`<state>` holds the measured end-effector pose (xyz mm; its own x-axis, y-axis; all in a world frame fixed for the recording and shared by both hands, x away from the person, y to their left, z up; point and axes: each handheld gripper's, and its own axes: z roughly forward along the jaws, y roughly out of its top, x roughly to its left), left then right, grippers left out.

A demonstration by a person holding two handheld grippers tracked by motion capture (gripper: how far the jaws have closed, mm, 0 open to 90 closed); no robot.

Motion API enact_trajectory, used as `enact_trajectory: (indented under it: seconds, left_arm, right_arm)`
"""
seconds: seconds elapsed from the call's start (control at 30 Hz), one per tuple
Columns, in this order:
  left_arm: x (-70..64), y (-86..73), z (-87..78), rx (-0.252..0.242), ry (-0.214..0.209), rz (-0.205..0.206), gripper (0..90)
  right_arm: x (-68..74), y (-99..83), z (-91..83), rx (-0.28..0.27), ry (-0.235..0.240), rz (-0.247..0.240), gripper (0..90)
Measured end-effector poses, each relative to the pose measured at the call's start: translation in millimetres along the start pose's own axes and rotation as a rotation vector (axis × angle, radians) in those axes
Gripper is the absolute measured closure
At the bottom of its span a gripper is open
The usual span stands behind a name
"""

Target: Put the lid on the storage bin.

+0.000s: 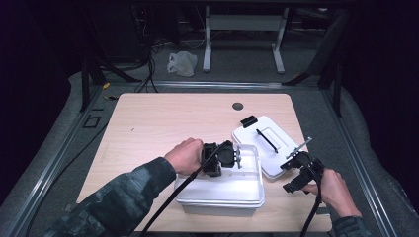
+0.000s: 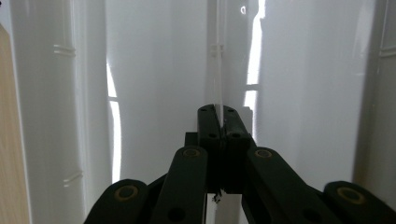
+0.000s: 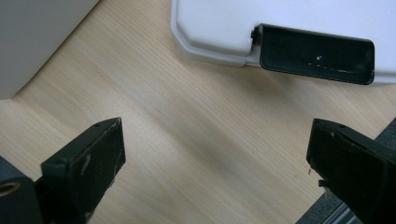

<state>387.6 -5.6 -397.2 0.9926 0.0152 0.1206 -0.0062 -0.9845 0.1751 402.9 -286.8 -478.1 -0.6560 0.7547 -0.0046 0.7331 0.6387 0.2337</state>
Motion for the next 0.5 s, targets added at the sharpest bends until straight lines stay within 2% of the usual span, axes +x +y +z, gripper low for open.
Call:
enact_trajectory:
  seconds: [0.17, 0.4, 0.5]
  left_arm:
    - [3.2, -2.2, 4.5, -0.023, -0.007, -0.017, 89.1]
    - [1.7, -3.5, 6.5, -0.039, 0.003, -0.009, 89.0]
    - [-0.1, -3.5, 9.0, -0.041, 0.020, 0.008, 88.8]
  right_arm:
    - [0.9, 0.1, 0.7, -0.002, -0.005, 0.002, 4.0]
    - [1.6, 0.4, 1.6, -0.001, -0.005, -0.003, 4.0]
    - [1.5, 0.6, 1.8, -0.003, -0.006, -0.002, 4.0]
